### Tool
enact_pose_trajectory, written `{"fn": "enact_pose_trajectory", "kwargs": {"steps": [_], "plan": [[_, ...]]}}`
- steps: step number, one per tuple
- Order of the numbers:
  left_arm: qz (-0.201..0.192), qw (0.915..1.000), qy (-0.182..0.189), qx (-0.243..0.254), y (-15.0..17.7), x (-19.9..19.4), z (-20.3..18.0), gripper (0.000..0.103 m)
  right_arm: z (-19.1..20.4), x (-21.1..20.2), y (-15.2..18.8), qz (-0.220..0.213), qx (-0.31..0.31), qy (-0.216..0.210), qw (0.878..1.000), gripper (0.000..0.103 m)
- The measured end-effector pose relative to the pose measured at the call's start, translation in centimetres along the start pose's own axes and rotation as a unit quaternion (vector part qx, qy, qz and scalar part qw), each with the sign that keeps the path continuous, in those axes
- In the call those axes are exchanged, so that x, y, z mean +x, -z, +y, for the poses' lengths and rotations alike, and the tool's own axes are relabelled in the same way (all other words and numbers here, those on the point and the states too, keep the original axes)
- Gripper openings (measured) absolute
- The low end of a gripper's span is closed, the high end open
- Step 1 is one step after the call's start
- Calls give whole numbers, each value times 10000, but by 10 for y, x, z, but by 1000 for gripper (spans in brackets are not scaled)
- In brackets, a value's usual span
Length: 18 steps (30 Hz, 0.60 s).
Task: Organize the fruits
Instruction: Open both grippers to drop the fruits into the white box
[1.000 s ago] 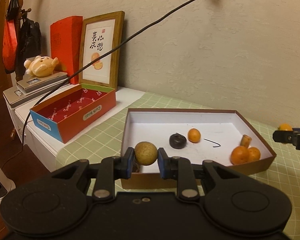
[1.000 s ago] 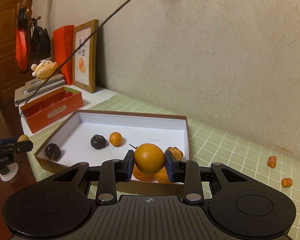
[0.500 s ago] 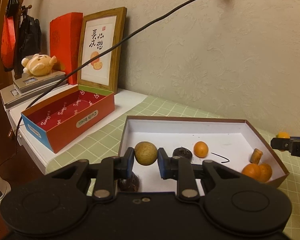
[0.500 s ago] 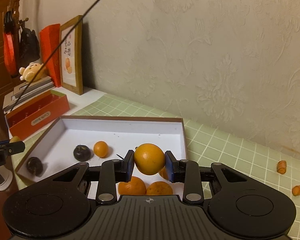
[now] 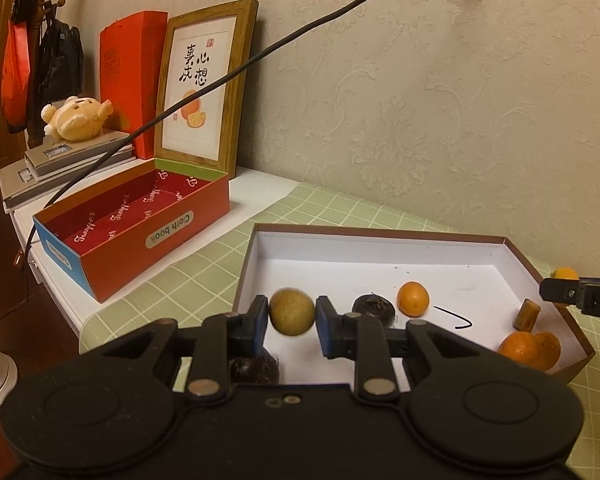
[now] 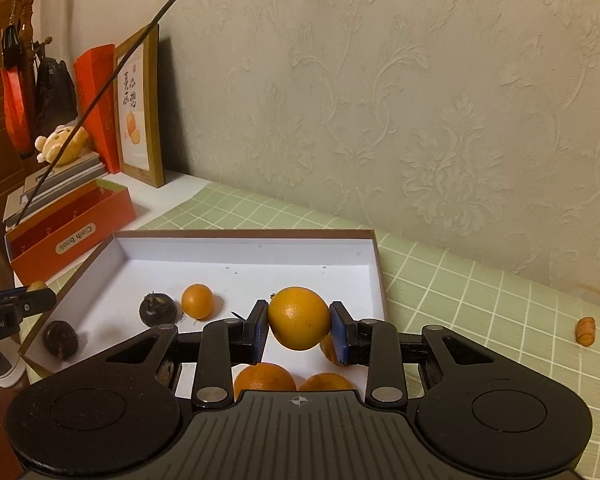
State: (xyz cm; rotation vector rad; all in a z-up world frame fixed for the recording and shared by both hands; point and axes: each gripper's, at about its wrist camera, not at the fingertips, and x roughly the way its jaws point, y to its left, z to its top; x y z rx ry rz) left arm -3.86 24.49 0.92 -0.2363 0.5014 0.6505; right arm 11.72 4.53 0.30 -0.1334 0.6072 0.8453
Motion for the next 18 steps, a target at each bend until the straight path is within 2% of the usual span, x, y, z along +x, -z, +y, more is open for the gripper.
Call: {"fn": "enact_pose_trajectory", "kwargs": {"steps": [1,2,3,4,5,6,10,18], "plan": [[-40,10000,-6,7,0,0,-1,26,1,1,0,3,-10,-14,10000,33],[-98,9999,-28,9,-1,0,-1,44,1,3,0,-24,-18,-31,10000,33],[-166,9998,-124,23,0,0,-2,63,3,5,0,-51,-64,-76,9999,48],[-266,9992,-283,55,0,-2,-3,95,5,6,0,-56,-129,-25,9999,96],[-404,9983,-407,111,0,-5,-5,96,6,4,1,-192,-150,122,9996,102],[-443,9980,-413,172,-1,-6,-5,96,6,-4,3,-556,-165,263,9980,103],[-414,9982,-421,40,-3,-7,1,96,-1,-7,-2,-646,-66,324,9974,103],[-415,9983,-411,-48,-4,-9,6,96,-1,-2,-2,-529,-10,269,9982,103]]}}
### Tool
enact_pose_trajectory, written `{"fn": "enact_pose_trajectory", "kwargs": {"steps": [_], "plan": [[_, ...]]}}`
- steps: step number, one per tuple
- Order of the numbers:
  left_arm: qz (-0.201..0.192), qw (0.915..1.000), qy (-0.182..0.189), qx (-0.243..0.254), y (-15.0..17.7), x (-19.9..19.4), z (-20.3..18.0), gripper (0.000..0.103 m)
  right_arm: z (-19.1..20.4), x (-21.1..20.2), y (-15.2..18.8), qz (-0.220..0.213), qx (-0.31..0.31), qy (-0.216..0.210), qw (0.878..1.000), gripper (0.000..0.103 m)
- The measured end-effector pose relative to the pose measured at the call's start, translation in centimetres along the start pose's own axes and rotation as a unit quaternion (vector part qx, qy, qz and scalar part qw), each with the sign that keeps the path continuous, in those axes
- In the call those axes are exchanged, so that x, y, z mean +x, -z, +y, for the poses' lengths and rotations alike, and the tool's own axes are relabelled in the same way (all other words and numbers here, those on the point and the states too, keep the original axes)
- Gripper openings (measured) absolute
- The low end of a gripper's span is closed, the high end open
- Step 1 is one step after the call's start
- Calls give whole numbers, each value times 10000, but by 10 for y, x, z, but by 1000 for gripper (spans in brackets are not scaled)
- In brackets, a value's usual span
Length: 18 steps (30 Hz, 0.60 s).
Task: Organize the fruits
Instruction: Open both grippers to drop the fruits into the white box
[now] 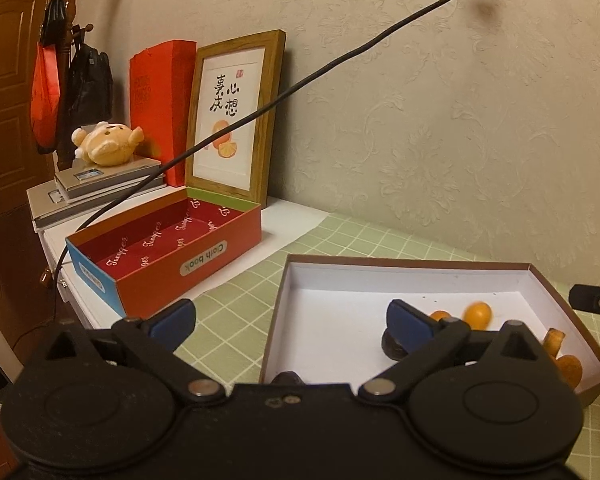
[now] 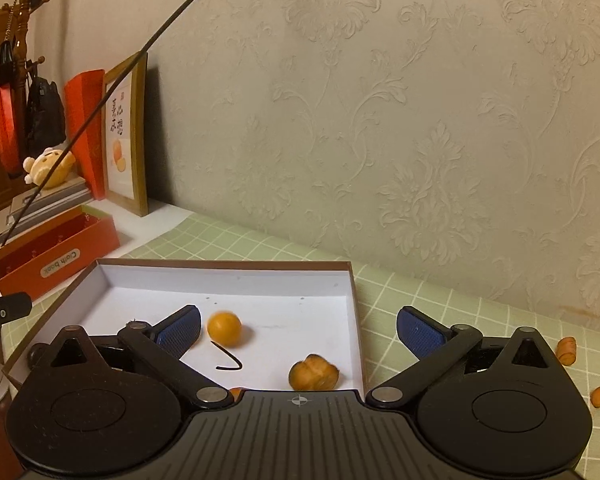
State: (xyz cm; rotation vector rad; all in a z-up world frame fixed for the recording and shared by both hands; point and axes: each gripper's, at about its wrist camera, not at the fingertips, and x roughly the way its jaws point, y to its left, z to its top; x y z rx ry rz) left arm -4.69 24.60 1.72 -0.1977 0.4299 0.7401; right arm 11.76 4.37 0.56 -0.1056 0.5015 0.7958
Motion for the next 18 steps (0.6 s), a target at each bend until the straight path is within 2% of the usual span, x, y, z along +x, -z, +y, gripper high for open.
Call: {"fn": "enact_pose_trajectory", "kwargs": {"steps": [18], "plan": [[61,9999,140,20,2,0,-5,96,4,-5,2,47,-55,-148,9999,103]]}}
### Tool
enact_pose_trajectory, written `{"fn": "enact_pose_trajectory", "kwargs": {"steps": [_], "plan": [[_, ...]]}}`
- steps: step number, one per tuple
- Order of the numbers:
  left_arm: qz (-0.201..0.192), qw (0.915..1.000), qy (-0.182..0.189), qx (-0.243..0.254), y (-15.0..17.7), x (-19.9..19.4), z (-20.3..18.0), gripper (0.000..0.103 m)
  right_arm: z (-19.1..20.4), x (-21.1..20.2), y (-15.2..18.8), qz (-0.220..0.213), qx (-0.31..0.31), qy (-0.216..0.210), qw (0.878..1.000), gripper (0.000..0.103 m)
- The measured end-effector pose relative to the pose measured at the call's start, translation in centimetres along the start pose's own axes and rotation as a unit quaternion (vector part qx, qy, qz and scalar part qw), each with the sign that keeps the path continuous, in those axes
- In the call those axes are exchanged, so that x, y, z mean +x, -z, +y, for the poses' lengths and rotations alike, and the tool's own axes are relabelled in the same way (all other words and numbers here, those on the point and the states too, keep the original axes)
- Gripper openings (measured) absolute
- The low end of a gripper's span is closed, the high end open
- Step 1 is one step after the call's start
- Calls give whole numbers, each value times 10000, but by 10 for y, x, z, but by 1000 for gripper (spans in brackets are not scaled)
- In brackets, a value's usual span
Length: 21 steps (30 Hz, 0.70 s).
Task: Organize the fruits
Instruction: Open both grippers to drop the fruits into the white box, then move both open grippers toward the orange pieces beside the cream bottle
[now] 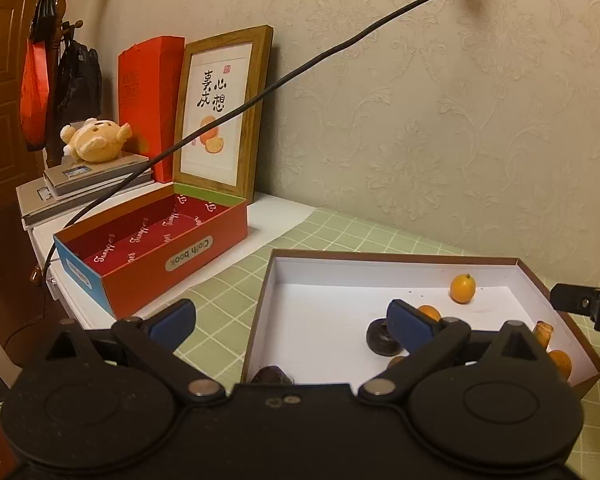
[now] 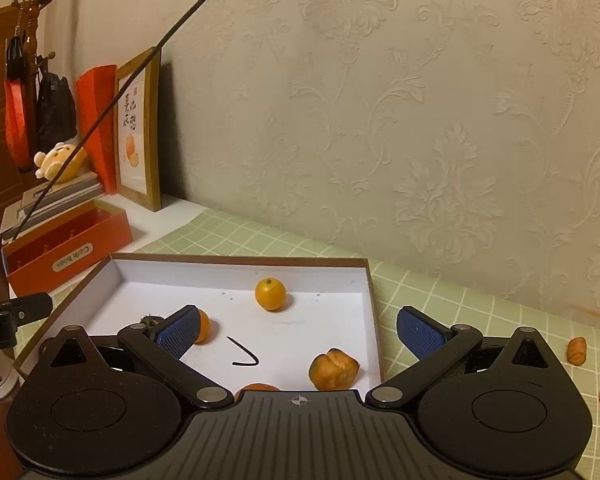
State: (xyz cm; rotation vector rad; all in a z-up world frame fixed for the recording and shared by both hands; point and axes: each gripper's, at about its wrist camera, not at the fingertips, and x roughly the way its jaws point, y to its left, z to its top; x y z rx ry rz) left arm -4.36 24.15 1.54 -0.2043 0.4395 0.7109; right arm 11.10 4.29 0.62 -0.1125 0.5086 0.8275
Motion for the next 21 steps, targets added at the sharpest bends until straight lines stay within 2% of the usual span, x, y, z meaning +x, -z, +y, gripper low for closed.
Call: {"fn": "enact_pose_trajectory", "kwargs": {"steps": [10,21], "plan": [[-16,10000,33,27,-1,-2,-4,96,-1,-4,0,-4,29,-19,10000,103],[-105,9996,232,135,-5,-14,-23,96,-10,-25,-1,-94,25,34,9999,103]]}}
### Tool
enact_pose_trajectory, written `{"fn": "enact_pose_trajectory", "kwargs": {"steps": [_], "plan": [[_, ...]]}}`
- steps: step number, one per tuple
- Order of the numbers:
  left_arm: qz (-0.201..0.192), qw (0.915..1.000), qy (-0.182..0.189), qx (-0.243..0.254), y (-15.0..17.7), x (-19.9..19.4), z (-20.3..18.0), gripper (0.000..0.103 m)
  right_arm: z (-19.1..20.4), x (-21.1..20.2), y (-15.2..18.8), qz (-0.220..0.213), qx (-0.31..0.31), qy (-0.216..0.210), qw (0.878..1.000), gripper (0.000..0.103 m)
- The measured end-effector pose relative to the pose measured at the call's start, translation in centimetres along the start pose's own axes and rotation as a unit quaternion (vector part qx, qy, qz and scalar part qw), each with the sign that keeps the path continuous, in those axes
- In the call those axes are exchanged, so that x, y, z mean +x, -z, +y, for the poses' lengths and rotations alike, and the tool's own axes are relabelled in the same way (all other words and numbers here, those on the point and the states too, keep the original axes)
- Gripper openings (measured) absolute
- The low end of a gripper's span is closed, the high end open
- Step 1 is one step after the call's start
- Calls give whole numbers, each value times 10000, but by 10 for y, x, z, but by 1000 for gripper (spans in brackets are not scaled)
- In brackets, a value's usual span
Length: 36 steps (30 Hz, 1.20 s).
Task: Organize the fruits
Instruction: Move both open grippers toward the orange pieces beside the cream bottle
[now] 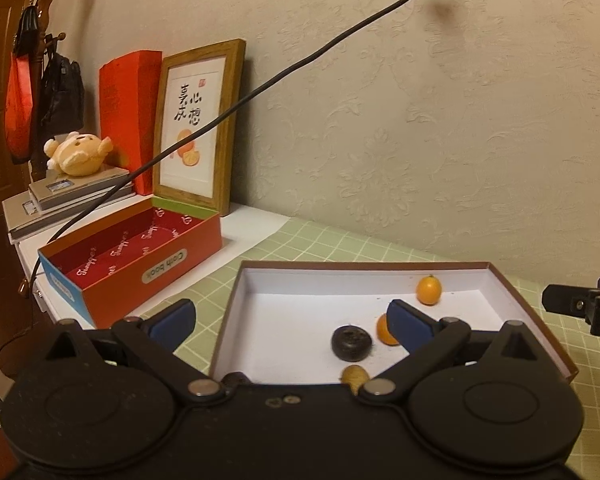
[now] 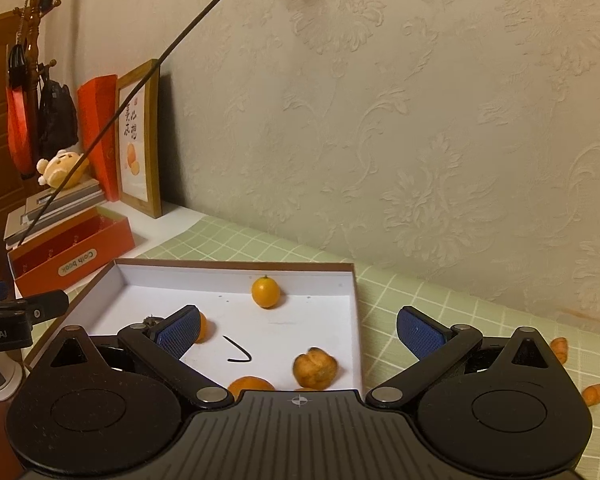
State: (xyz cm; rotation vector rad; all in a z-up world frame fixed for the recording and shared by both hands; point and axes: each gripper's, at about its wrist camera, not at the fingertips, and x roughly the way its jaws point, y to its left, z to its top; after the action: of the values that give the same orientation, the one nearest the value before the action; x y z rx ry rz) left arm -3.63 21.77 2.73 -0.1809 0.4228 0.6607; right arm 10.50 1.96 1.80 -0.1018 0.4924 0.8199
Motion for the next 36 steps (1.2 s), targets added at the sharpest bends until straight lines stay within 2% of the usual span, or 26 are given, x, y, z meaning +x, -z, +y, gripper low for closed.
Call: {"fn": "enact_pose_trajectory", "kwargs": {"steps": [11,25,33,36], "plan": [[-71,9996,243,110,-5,-9,-34,96,-26,-36,5,-81,-13,156,9998,103],[-81,9963,781,343,1,-12,-102,96,-90,-75,19,-115,202,760,9968,103],[-1,9913,1190,557,9,-13,-152,96,-138,-103,35,-80,416,1289,9908,103],[46,9879,1388,687,15,-12,-175,96,-165,-117,45,-27,545,1716,9837,103]]}}
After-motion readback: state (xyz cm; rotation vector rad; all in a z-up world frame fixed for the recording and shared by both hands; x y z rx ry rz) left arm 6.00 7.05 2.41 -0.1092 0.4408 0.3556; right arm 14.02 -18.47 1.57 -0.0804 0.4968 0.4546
